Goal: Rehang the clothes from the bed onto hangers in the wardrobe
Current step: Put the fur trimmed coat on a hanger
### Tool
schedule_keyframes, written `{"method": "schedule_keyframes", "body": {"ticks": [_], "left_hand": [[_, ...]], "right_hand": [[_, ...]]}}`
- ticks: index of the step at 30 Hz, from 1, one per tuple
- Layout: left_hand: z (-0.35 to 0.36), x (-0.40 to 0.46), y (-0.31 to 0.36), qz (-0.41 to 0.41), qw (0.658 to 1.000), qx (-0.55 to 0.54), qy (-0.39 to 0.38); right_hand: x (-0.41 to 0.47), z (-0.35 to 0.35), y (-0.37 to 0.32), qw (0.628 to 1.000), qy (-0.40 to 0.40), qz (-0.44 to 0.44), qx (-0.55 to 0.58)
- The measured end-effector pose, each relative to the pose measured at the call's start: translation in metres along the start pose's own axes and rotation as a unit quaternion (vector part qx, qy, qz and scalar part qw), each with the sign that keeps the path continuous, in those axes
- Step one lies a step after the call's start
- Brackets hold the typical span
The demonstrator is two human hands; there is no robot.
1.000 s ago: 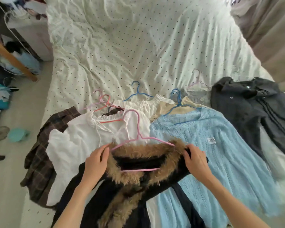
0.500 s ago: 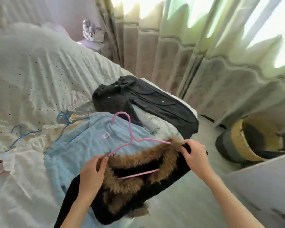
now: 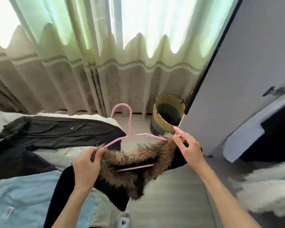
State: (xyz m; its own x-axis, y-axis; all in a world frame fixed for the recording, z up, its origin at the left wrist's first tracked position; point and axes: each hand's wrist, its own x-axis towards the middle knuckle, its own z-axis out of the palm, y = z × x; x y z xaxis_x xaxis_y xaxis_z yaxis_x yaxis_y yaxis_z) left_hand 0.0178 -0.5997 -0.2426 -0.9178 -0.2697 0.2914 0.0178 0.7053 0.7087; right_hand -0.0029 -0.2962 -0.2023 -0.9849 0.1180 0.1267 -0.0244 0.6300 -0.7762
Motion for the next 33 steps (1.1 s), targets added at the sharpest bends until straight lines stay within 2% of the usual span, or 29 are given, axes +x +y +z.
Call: {"method": "schedule_keyframes", "body": {"ticks": [4, 9, 12, 14, 17, 22, 26, 30, 33], "left_hand": [[0.058, 0.052, 0.060, 0.061, 0.998, 0.002, -0.034], [0.137, 0.108, 0.123, 0.140, 0.983, -0.059, -0.106], [0.182, 0.133, 0.159, 0.172, 0.969, -0.079, -0.161], [0.211, 0.143, 0.185, 0.179, 0.956, -0.105, -0.208], [0.251, 0.146, 0.230, 0.199, 0.927, -0.151, -0.280], [0.319, 0.133, 0.296, 0.246, 0.880, -0.140, -0.382], [0.367, 0.114, 0.354, 0.291, 0.836, -0.097, -0.455], [0.421, 0.081, 0.390, 0.314, 0.785, -0.051, -0.532], [0.453, 0.059, 0.409, 0.340, 0.734, -0.026, -0.587]], "right_hand": [[0.022, -0.052, 0.033, 0.994, 0.042, 0.015, -0.105], [0.060, -0.102, 0.081, 0.978, 0.128, 0.111, -0.125], [0.069, -0.127, 0.099, 0.954, 0.186, 0.163, -0.170], [0.068, -0.143, 0.108, 0.927, 0.251, 0.168, -0.222], [0.055, -0.173, 0.129, 0.899, 0.321, 0.161, -0.250], [0.018, -0.223, 0.159, 0.858, 0.356, 0.258, -0.267], [-0.019, -0.256, 0.179, 0.816, 0.355, 0.349, -0.294], [-0.042, -0.287, 0.196, 0.797, 0.351, 0.393, -0.294], [-0.054, -0.304, 0.205, 0.767, 0.335, 0.429, -0.340]]}}
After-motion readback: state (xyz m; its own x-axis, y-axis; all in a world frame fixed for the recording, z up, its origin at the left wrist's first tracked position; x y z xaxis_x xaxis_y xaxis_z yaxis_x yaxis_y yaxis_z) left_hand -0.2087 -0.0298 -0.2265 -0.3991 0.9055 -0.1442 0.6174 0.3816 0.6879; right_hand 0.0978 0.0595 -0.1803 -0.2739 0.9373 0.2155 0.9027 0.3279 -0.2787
